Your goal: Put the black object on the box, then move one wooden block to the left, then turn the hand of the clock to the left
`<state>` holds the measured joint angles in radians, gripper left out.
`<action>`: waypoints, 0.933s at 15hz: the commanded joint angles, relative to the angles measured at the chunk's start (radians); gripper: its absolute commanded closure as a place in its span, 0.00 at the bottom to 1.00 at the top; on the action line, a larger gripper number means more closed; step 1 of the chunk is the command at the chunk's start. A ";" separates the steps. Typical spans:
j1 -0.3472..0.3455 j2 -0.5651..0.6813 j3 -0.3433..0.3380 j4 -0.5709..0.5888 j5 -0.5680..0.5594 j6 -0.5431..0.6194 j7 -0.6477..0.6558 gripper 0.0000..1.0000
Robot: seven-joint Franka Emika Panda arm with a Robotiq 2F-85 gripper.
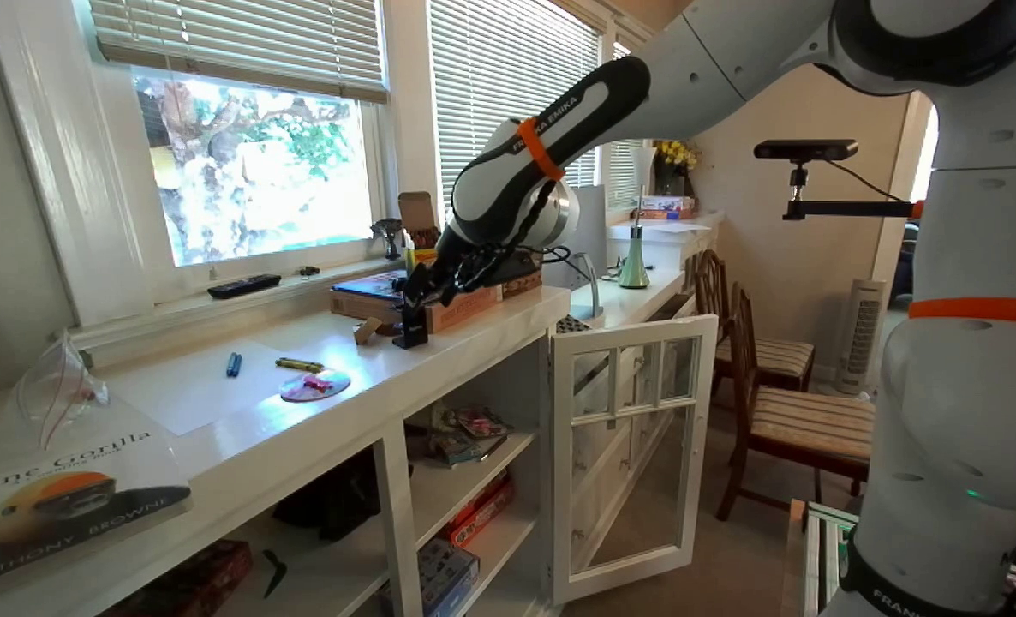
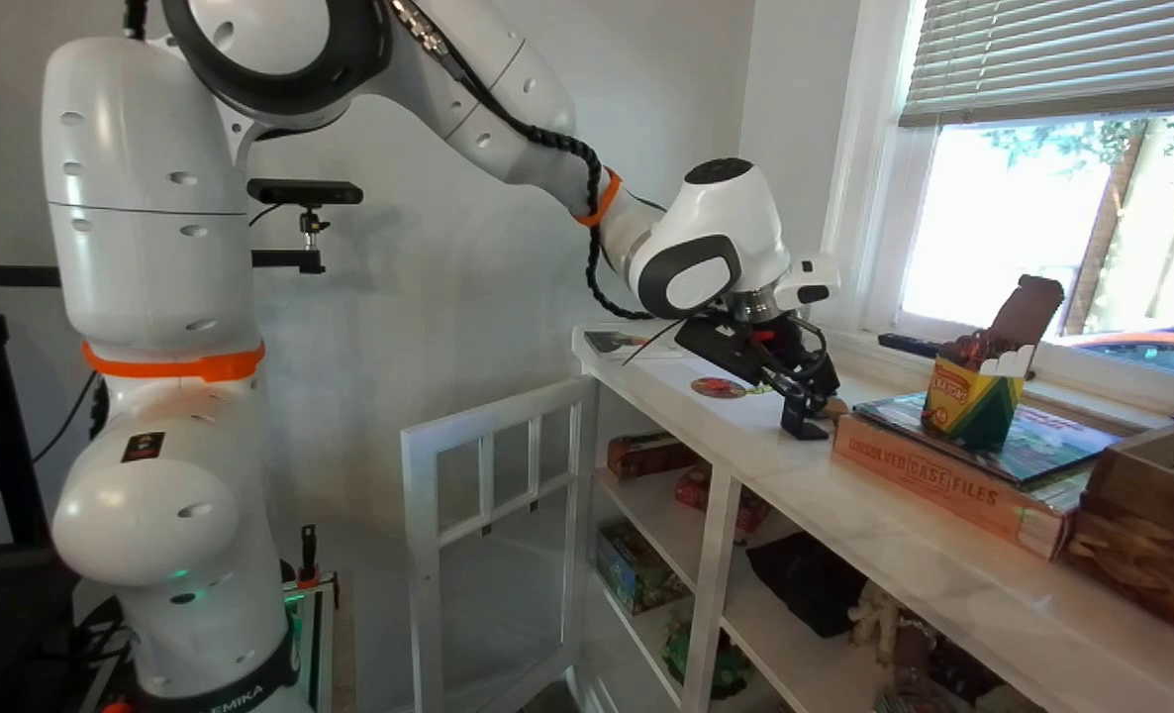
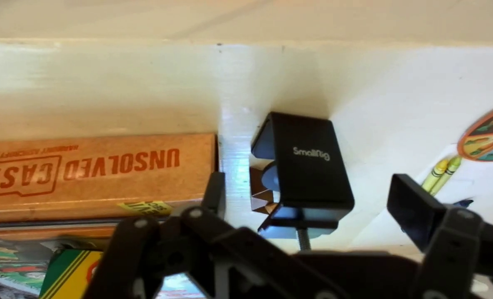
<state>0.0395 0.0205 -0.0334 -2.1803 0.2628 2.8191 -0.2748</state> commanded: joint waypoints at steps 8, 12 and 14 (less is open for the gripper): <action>0.006 0.069 0.019 0.023 0.011 0.087 0.017 0.58; 0.005 0.076 0.027 0.026 0.020 0.091 0.006 0.88; 0.004 0.076 0.032 0.026 0.026 0.090 0.001 1.00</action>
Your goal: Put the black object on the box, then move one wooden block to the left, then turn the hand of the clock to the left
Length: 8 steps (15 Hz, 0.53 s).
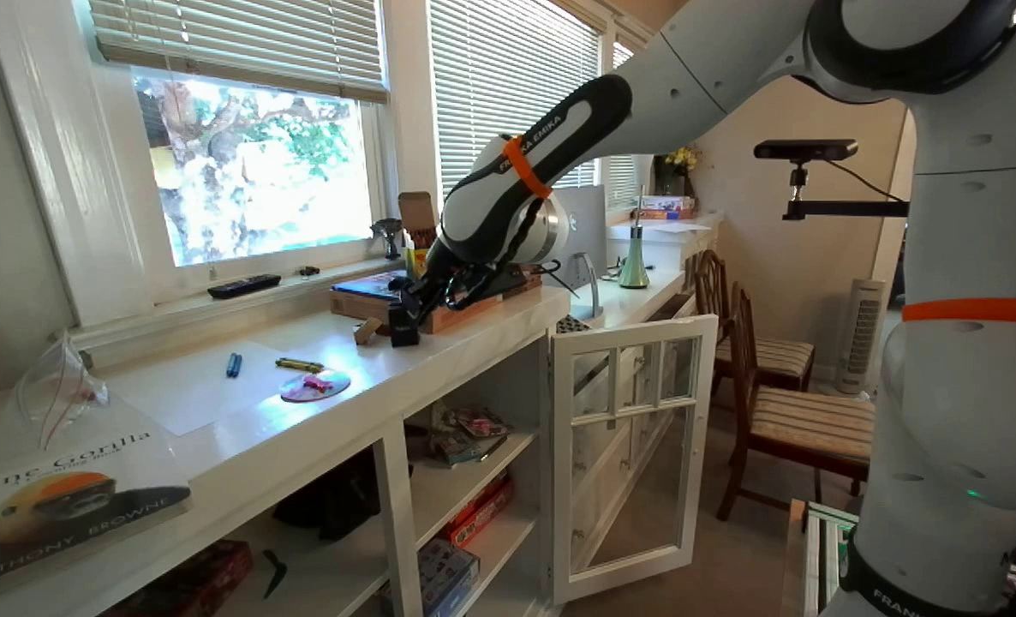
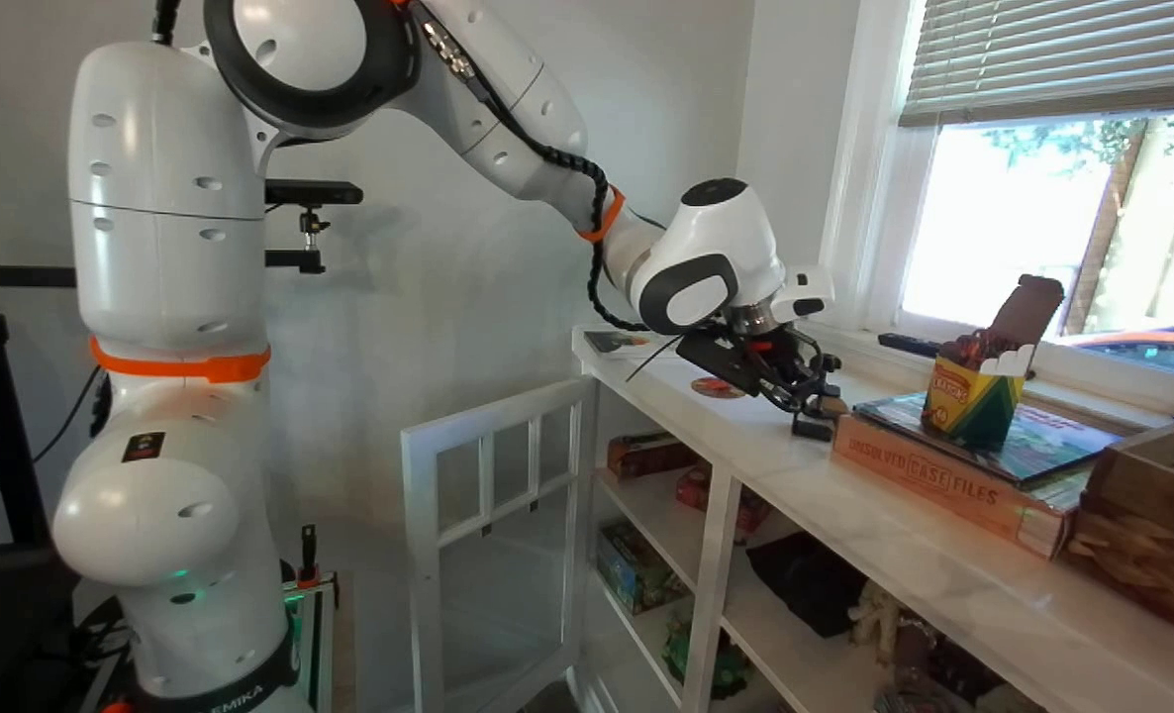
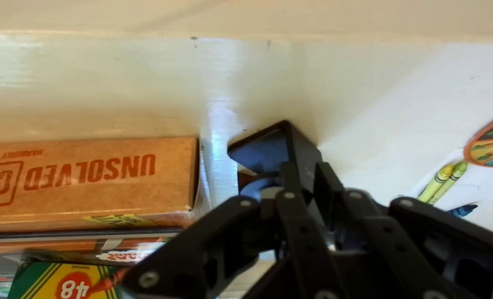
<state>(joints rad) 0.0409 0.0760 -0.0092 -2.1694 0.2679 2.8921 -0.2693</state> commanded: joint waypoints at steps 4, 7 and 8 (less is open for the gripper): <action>0.001 0.020 0.013 0.022 0.029 0.021 -0.007 0.99; 0.002 0.019 0.015 0.020 0.023 0.033 -0.005 0.98; 0.003 0.012 0.015 0.018 0.016 0.035 -0.003 0.98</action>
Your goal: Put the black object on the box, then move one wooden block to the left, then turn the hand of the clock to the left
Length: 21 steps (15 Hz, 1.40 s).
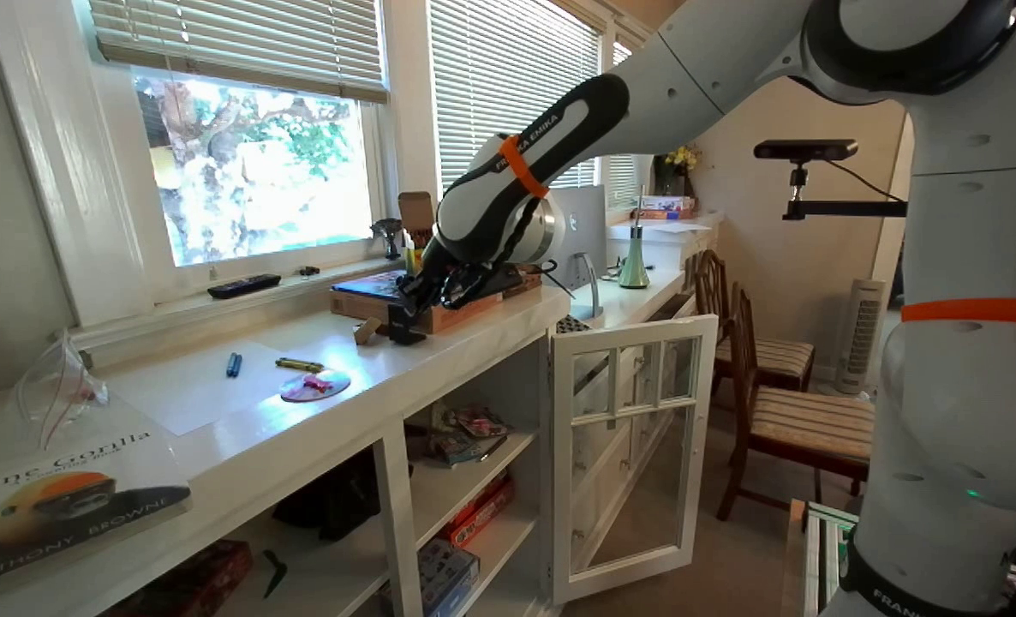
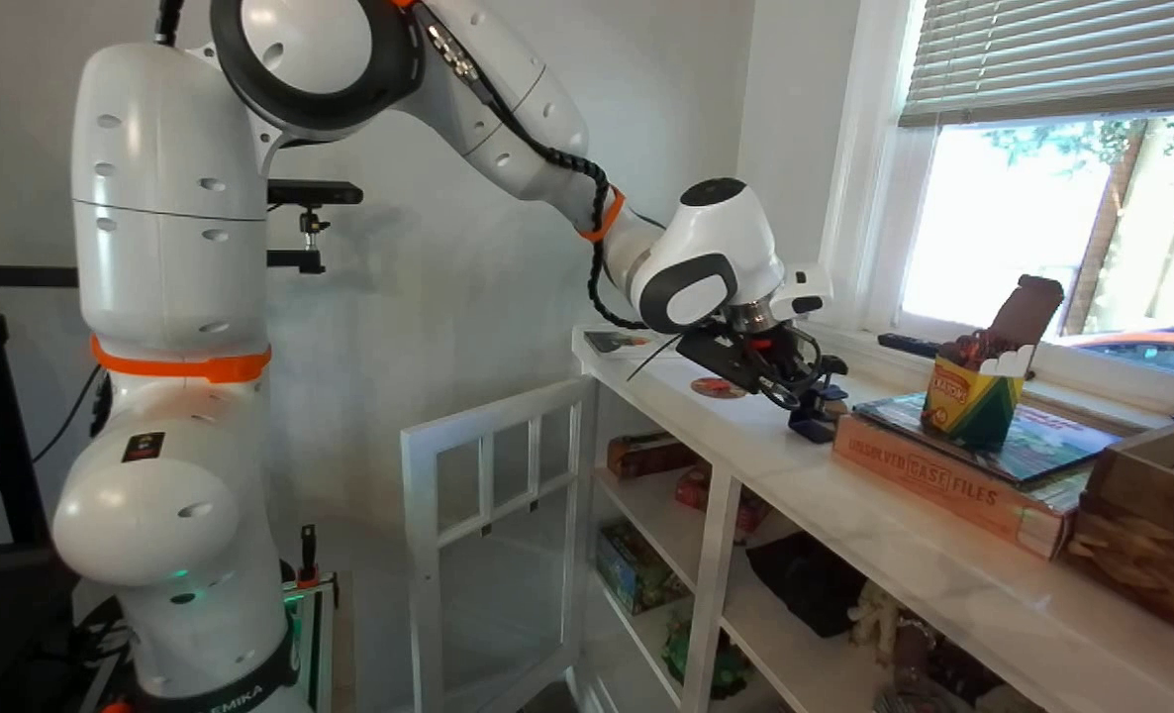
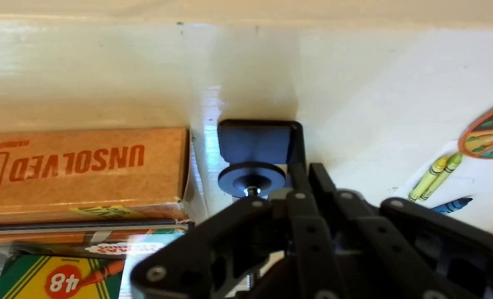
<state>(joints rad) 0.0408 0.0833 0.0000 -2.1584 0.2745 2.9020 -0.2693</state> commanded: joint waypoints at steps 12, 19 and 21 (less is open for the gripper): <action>-0.007 -0.092 -0.012 0.034 -0.191 -0.031 0.039 0.98; -0.048 -0.043 -0.037 0.134 -0.212 -0.136 0.042 0.98; -0.061 -0.024 -0.043 0.156 -0.228 -0.161 0.046 0.98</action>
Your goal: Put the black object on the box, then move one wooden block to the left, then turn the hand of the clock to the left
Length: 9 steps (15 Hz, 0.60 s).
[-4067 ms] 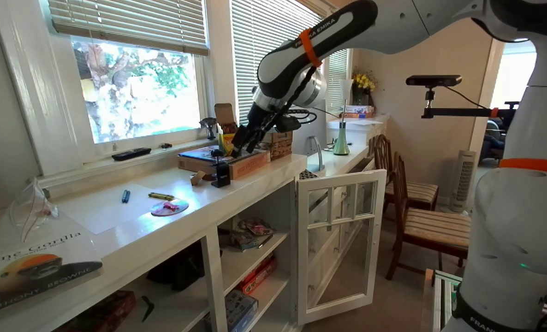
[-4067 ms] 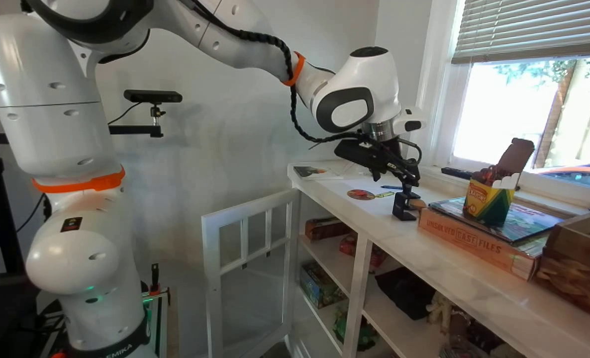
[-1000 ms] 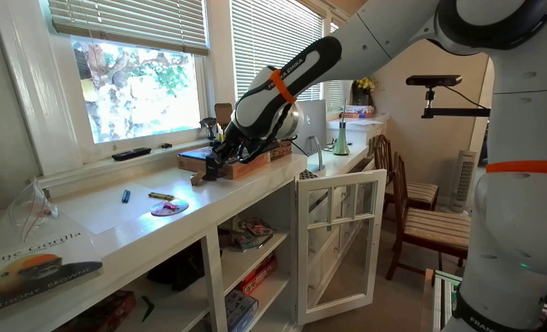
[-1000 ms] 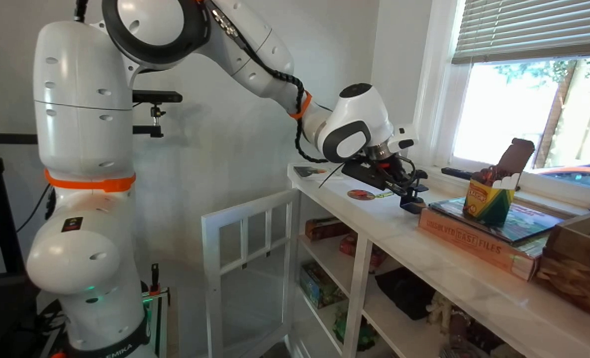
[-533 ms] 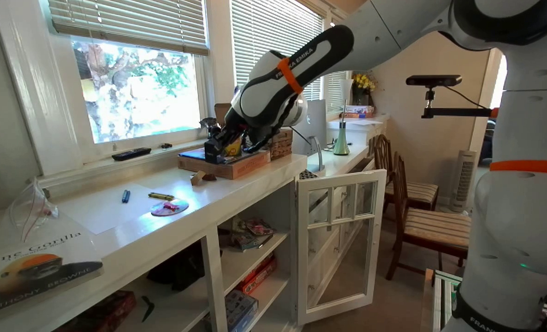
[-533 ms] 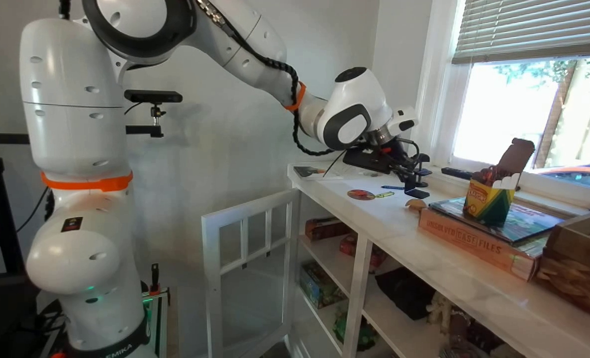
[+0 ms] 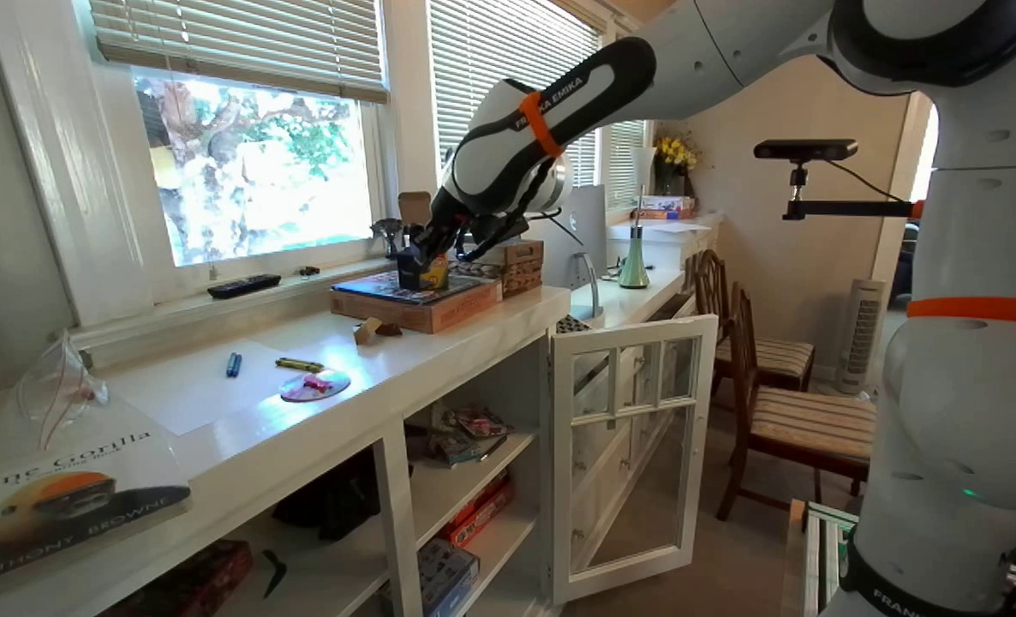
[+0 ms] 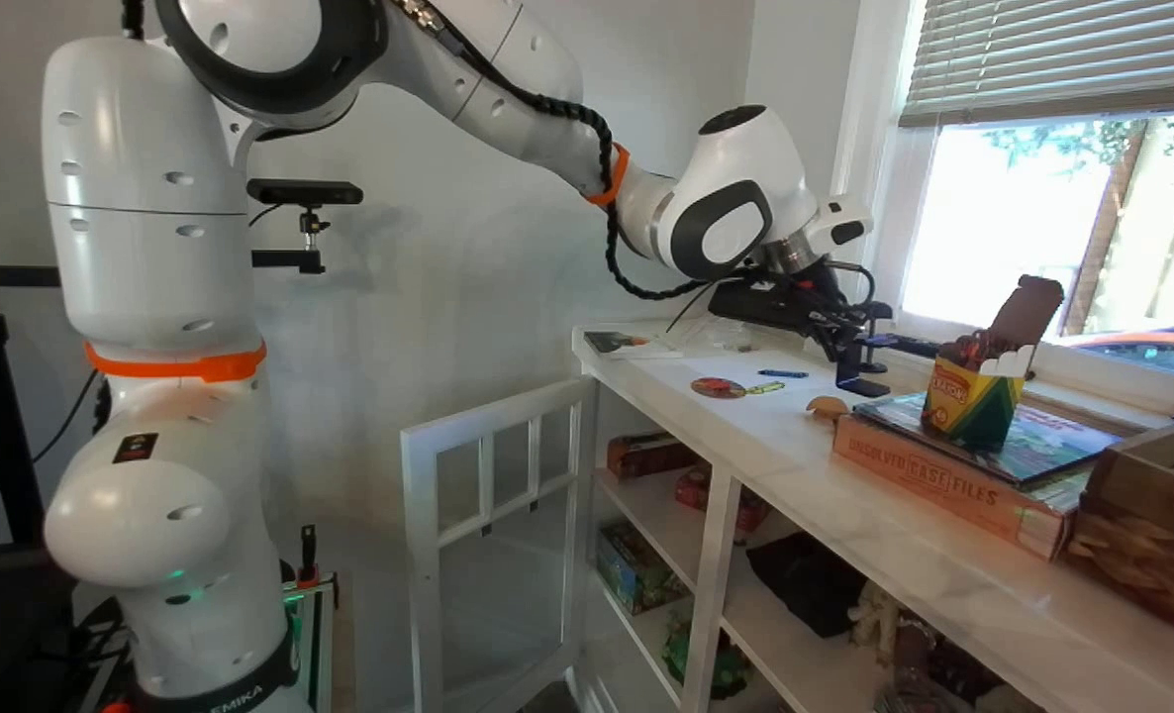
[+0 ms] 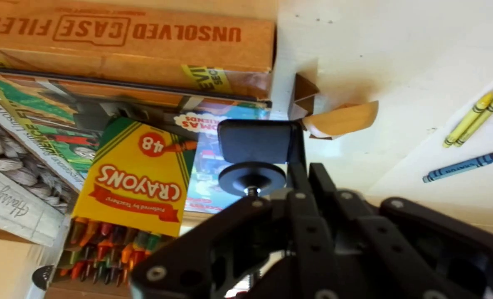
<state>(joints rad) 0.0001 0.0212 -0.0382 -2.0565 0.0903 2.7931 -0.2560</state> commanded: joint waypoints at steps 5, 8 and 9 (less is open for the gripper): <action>-0.045 0.089 -0.016 0.100 -0.065 -0.062 0.049 0.98; -0.053 0.120 -0.013 0.122 -0.058 -0.055 0.051 0.98; -0.054 0.129 -0.012 0.131 -0.058 -0.053 0.053 0.98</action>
<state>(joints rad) -0.0458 0.1136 -0.0547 -1.9731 0.0552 2.7578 -0.2358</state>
